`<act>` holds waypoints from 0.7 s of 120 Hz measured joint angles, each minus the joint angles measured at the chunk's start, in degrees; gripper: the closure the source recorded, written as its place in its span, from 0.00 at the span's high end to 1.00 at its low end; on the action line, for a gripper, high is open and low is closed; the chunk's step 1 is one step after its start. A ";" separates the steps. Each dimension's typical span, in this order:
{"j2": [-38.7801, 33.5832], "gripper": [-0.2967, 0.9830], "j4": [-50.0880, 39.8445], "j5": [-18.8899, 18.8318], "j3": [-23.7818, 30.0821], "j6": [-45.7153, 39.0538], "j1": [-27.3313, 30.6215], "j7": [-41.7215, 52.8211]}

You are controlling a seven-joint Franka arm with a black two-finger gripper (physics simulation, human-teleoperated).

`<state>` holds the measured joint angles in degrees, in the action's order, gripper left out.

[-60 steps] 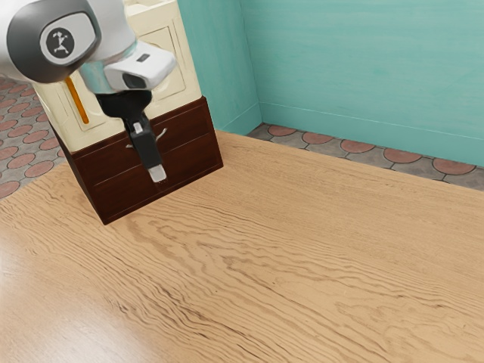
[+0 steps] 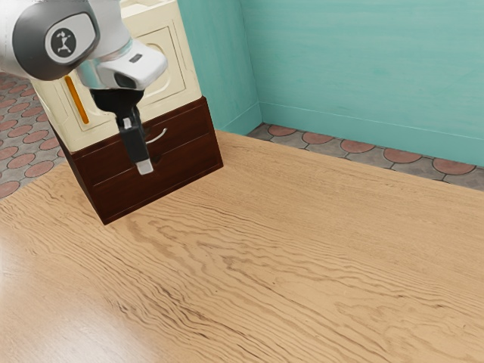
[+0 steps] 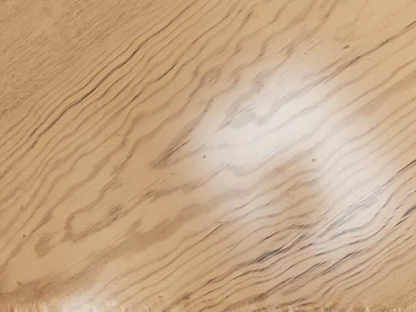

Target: Pull the drawer handle with one arm to open the drawer

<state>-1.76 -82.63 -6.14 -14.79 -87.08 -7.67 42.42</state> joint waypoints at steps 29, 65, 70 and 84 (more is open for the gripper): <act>11.98 0.77 8.68 -11.95 -0.11 -4.70 -0.42 -1.61; 26.46 0.65 22.30 -13.79 0.29 -7.03 5.86 -5.62; 27.22 0.59 22.82 -13.67 0.30 -7.16 6.45 -6.54; 31.69 0.50 27.17 -13.49 0.47 -7.45 7.98 -8.70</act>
<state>29.92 -55.46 -19.62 -14.32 -94.52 0.31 33.72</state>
